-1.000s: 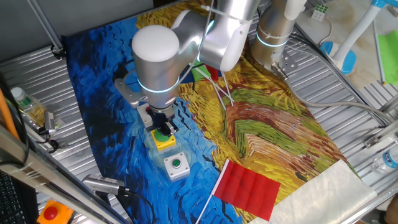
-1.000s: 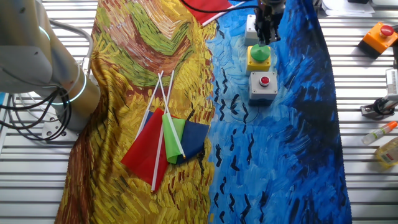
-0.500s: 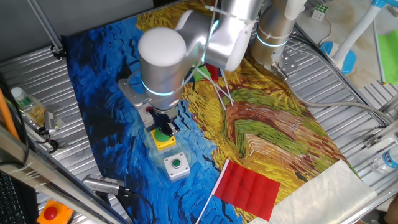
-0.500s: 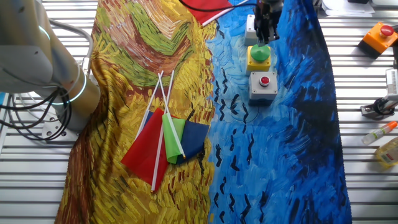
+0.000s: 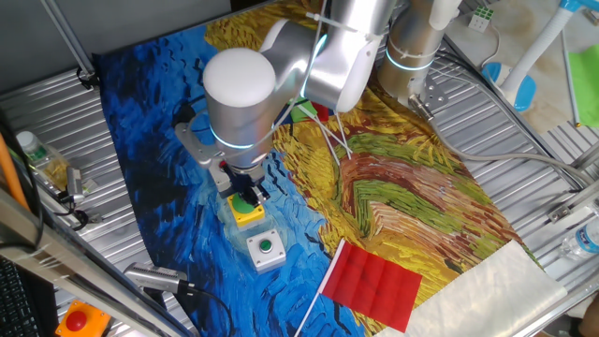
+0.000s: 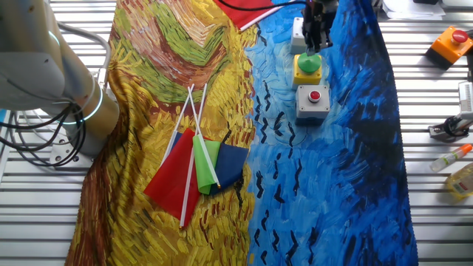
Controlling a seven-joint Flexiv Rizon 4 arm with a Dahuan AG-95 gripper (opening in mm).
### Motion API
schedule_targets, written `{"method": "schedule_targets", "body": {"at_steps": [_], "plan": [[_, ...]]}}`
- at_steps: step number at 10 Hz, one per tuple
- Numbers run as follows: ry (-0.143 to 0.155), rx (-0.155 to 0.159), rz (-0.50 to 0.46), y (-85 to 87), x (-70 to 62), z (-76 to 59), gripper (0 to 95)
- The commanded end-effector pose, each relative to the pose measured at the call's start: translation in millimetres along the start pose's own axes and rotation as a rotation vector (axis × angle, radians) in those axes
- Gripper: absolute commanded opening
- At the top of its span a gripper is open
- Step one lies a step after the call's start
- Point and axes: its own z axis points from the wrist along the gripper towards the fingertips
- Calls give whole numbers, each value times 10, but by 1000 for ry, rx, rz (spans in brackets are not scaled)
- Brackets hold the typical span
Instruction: Press three buttons from left to right in sequence
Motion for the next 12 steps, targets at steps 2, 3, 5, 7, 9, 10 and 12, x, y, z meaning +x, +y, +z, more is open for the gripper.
{"method": "schedule_targets", "body": {"at_steps": [2,3,5,7,9,10,12], "plan": [[-1,-8,2,15,-15,54,0],[-1,-11,3,24,-17,80,0],[-5,-19,6,36,-19,115,0],[-2,-27,10,43,-22,132,0],[-3,-32,13,45,-24,134,0],[-6,-33,16,49,-27,137,0],[-7,-35,15,54,-31,141,0]]}}
